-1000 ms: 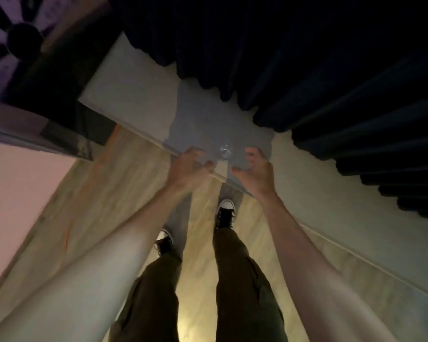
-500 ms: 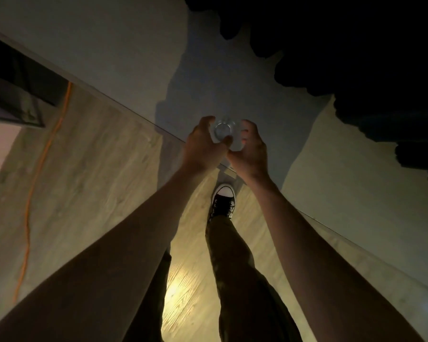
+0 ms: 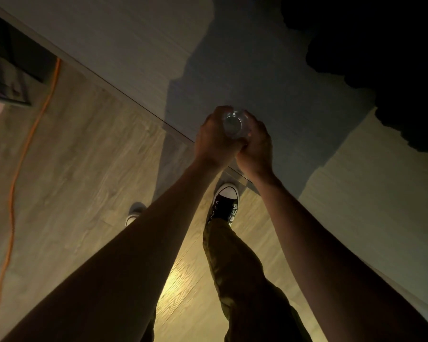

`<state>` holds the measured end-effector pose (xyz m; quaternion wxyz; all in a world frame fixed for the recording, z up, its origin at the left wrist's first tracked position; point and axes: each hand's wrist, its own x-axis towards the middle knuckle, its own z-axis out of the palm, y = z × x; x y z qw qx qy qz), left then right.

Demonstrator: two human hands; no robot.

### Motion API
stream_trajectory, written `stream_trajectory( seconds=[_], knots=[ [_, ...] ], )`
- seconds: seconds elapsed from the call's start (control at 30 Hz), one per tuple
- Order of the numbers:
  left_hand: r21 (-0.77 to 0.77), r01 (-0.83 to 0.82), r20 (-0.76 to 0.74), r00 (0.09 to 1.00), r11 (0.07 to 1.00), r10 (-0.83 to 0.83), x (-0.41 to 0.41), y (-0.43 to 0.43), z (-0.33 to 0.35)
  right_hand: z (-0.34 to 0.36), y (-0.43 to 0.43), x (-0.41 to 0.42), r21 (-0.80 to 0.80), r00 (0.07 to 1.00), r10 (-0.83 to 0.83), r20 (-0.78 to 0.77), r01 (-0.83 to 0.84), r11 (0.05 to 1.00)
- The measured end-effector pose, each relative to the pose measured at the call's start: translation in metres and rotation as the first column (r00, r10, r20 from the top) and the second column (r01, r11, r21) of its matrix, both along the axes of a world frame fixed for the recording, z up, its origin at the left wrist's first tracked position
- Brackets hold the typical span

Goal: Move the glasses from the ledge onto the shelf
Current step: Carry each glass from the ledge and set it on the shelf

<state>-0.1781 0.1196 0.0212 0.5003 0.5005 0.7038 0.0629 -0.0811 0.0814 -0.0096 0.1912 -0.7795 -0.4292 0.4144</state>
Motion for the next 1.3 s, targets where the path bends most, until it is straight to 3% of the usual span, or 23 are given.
stream_trajectory(
  seconds=[0.13,0.3,0.53,0.73,0.93,1.17,1.3],
  knots=[
    [0.080,0.029,-0.012,1.000,0.996,-0.028,-0.004,-0.002,0.009,0.006,0.000,-0.003,0.010,0.999,-0.020,-0.035,0.020,1.000],
    [0.228,0.064,-0.105,0.994,0.972,-0.041,-0.028,-0.007,0.057,0.049,0.009,-0.016,0.015,0.973,-0.004,-0.229,0.007,1.000],
    [0.347,-0.103,-0.128,0.979,0.932,0.156,-0.095,0.002,0.185,0.179,0.040,-0.086,-0.010,0.884,0.035,-0.466,-0.045,0.999],
    [0.461,-0.324,-0.154,0.887,0.826,0.435,-0.195,-0.005,0.341,0.340,0.059,-0.189,0.085,0.794,0.300,-0.529,-0.302,0.949],
    [0.537,-0.499,-0.063,0.780,0.680,0.622,-0.331,-0.067,0.487,0.487,0.035,-0.310,0.149,0.579,0.541,-0.610,-0.586,0.796],
    [0.638,-0.542,-0.121,0.630,0.547,0.767,-0.464,-0.203,0.625,0.621,-0.068,-0.452,-0.005,0.382,0.309,-0.871,-0.636,0.771],
    [0.660,-0.582,-0.130,0.534,0.475,0.835,-0.538,-0.301,0.694,0.681,-0.152,-0.536,0.027,0.300,0.366,-0.881,-0.740,0.672]
  ],
)
